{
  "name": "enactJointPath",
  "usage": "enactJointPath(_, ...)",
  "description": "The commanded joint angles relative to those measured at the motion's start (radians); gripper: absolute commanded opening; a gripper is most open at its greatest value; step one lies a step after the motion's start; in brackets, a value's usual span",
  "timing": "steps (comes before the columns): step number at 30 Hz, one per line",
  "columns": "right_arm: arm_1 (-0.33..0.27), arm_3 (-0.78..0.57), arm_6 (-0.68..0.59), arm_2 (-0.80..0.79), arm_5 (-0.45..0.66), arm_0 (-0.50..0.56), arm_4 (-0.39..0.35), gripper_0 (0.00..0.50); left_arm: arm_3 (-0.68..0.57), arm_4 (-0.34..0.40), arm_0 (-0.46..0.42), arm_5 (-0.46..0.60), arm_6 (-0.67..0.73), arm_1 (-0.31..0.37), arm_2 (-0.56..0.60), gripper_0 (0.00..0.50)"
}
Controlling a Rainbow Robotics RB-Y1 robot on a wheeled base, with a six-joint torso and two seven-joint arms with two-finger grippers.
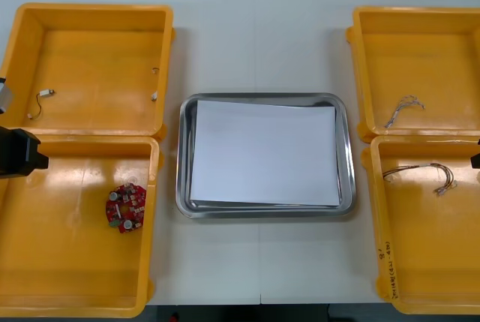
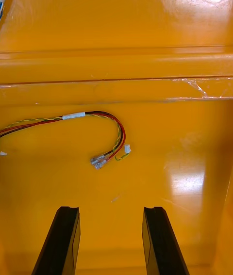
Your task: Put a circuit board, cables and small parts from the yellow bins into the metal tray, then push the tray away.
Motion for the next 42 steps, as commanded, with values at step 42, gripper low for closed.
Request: enactJointPath(42,0.053,-0.002,-0.022,0.017,-0.02,0.043,-0.009,0.37,0.026,0.017,-0.037,0.018,-0.127,-0.005,-0.002,0.5)
